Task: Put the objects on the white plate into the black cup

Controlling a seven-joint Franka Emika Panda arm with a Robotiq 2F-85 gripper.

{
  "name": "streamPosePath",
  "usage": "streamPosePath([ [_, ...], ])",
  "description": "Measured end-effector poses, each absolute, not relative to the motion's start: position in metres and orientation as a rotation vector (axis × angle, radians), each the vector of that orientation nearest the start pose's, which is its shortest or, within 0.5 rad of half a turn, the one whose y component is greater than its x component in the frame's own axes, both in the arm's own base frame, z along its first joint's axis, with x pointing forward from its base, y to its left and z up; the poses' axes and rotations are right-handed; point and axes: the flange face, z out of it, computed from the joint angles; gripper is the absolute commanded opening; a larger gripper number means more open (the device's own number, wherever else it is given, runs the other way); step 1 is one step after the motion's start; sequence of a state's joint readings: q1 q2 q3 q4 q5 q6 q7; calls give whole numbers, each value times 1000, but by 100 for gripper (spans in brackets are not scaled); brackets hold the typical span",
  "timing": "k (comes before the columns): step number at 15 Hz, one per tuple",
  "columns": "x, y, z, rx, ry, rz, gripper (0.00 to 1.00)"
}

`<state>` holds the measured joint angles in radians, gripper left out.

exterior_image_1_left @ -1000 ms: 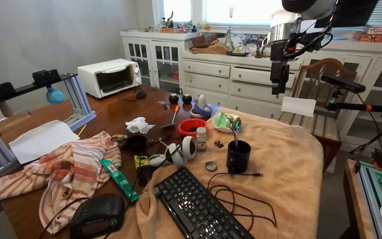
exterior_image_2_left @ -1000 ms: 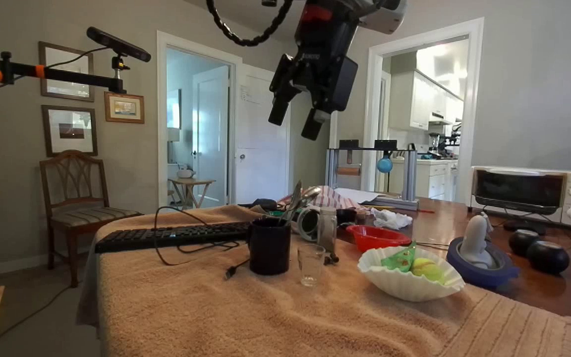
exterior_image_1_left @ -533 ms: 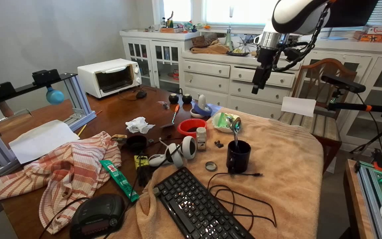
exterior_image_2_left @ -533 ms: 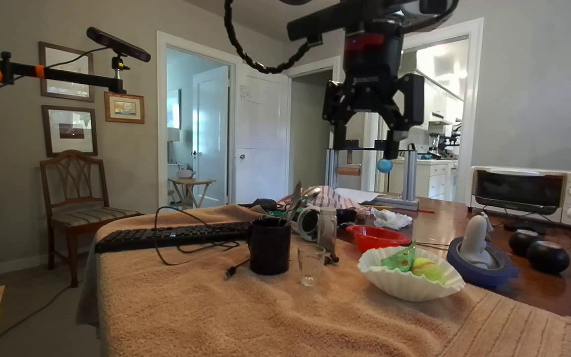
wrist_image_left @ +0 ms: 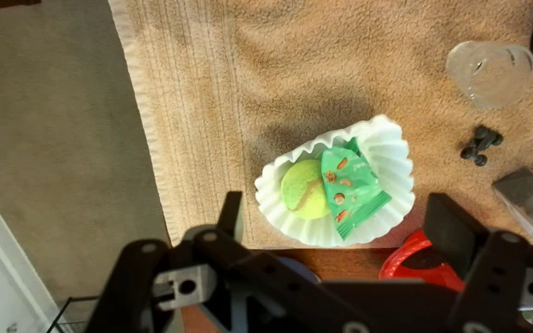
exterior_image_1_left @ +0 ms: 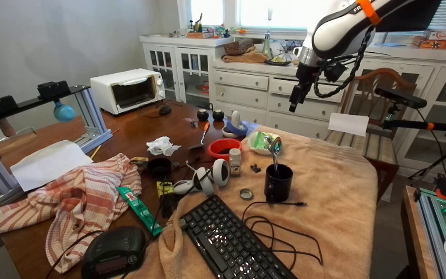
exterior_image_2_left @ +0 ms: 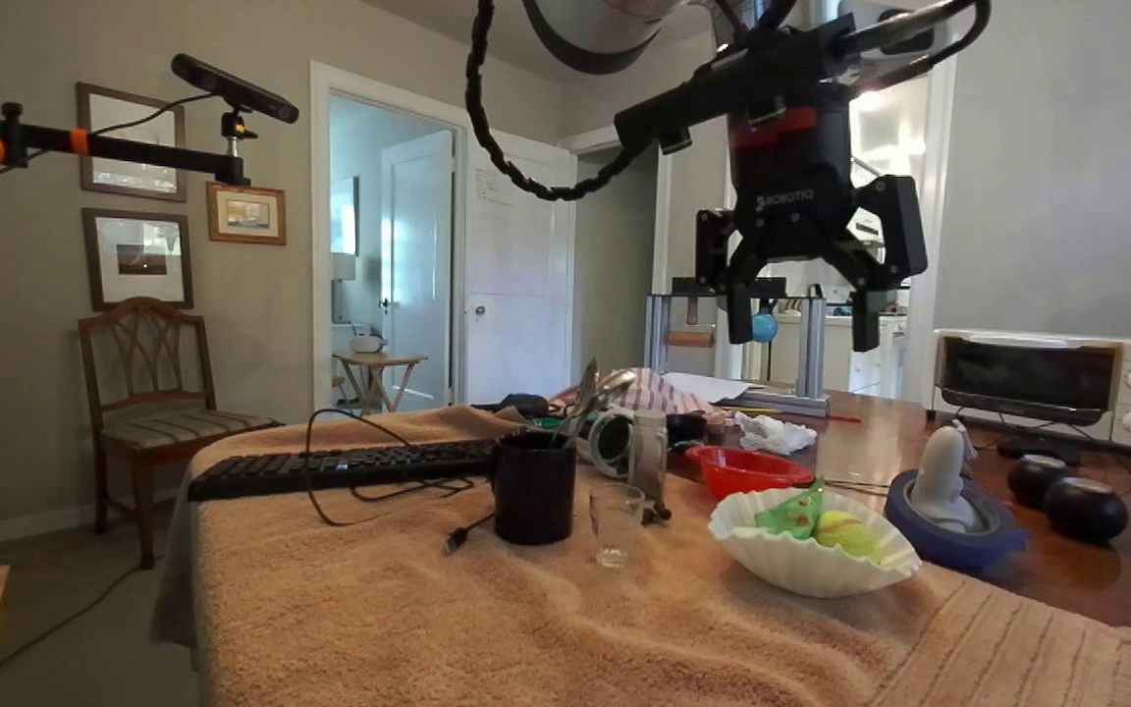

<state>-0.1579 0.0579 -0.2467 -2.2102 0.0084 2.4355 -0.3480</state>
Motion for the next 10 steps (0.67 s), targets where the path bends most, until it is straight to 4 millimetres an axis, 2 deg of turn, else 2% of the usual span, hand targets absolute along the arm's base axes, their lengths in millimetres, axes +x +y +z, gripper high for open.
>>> streamPosePath([
  [3,511,-216,372,-3180,105,-268,100],
  [5,521,-208,367,-3092,25,-324,100],
  [8,541,-199,347,-2960,-83,-390,100],
  [10,550,-209,328,-2931,-107,-380,100],
])
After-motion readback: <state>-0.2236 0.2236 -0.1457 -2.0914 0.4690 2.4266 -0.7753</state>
